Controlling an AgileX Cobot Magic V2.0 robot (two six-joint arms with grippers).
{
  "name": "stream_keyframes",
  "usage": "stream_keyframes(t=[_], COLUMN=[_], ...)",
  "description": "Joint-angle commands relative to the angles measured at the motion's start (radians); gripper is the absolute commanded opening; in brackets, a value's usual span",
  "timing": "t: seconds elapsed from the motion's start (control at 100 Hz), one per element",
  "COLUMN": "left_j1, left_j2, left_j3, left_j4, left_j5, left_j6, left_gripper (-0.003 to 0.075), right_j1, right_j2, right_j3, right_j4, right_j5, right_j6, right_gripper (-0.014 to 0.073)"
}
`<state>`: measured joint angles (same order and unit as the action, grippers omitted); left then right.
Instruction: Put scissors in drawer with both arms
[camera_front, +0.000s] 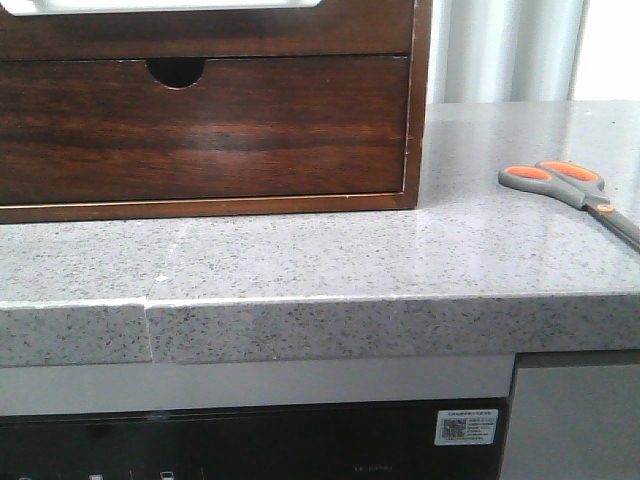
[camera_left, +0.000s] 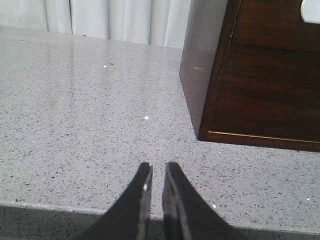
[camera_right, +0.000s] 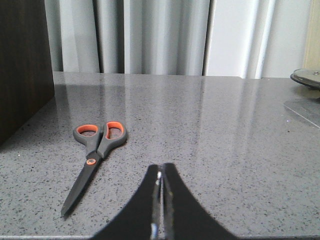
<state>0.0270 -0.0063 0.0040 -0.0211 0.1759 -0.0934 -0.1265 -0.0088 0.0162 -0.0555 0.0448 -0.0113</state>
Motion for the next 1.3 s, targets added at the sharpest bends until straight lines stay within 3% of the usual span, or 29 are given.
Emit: stream_keyframes(t=[0.0,0.8,0.94,1.09,1.289], left_j1=[0.000,0.000,0.000,0.000,0.000], left_j2=[-0.034,-0.034,-0.034,-0.034,-0.034], left_j3=[0.016,0.016,0.016,0.016,0.016], left_j4=[-0.008,-0.043,-0.090,-0.238,-0.244], left_j5=[-0.089,-0.105,-0.109,-0.110,-0.119], left_j6=[-0.007,-0.007,-0.007,-0.007,-0.007], left_gripper=[0.0003,0.0003,0.0003,0.0004,0.0003], right_j1=[-0.006,-0.003,-0.003,-0.003,-0.003], right_j2=[-0.021,-0.021,-0.021,-0.021,-0.021], right_j3=[0.013,0.013,0.013,0.013,0.011], right_j4=[-0.001,-0.001,-0.001,0.001,0.001], right_j5=[-0.083,-0.090,-0.104,-0.142,-0.179], right_j6=[-0.008,-0.008,-0.008,-0.008,-0.008], right_gripper=[-0.0116,-0.0116,-0.0116,-0.0116,-0.0116])
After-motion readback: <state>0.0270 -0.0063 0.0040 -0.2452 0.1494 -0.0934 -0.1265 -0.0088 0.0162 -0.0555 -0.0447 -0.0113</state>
